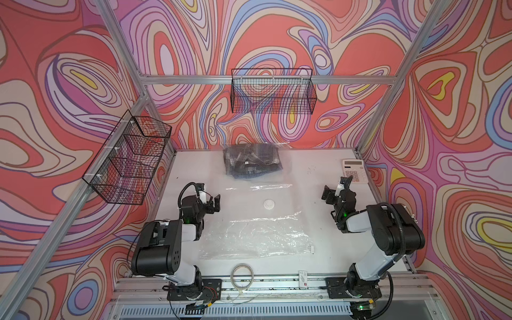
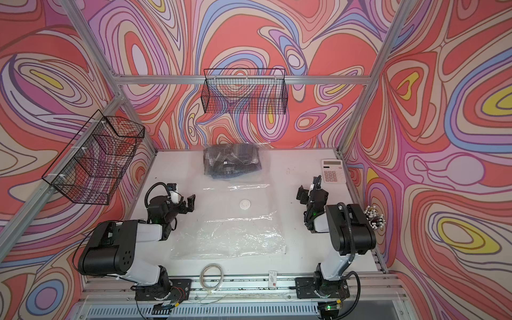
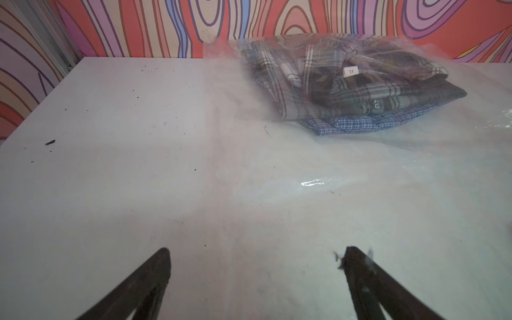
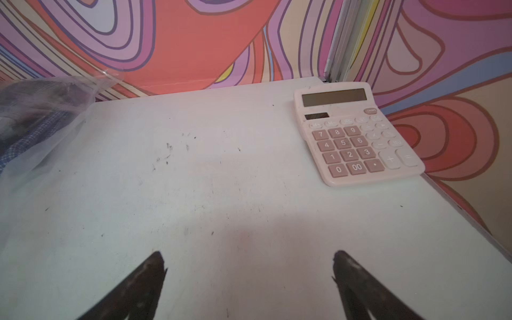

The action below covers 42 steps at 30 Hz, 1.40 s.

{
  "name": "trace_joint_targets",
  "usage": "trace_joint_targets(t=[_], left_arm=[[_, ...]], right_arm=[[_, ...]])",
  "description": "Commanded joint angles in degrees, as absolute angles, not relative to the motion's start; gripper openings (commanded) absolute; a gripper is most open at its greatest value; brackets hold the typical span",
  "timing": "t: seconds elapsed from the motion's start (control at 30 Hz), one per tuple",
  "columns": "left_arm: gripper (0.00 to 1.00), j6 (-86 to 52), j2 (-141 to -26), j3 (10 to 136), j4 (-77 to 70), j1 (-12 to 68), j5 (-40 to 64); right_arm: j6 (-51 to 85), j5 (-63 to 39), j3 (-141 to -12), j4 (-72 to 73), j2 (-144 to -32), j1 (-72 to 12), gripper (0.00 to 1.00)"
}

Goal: Take the shirt out of the vacuum bag
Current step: Adjust the vacuum bag at the center of the board.

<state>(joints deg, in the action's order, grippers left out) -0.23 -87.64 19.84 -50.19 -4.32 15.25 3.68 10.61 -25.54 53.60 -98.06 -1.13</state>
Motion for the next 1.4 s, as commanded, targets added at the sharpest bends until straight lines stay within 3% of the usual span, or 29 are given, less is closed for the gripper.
trace_joint_targets(t=[0.0,1.27,1.3,1.37], left_arm=[[1.00,-0.02,-88.20,20.57,-52.82,-4.04,16.08],[1.00,-0.29,-88.37,20.92,-52.16,-4.04,15.31],[0.98,-0.35,-88.34,21.09,-52.03,-4.04,15.29],[0.77,-0.36,-88.24,21.01,-52.02,-4.04,15.23]], right_arm=[[2.38,10.06,-26.56,55.47,-98.79,-1.38,0.98],[2.82,8.81,-26.83,54.80,-98.75,-0.93,0.98],[2.88,8.41,-26.84,54.67,-98.70,-0.73,0.94],[2.92,8.35,-26.81,54.67,-98.70,-0.62,0.83]])
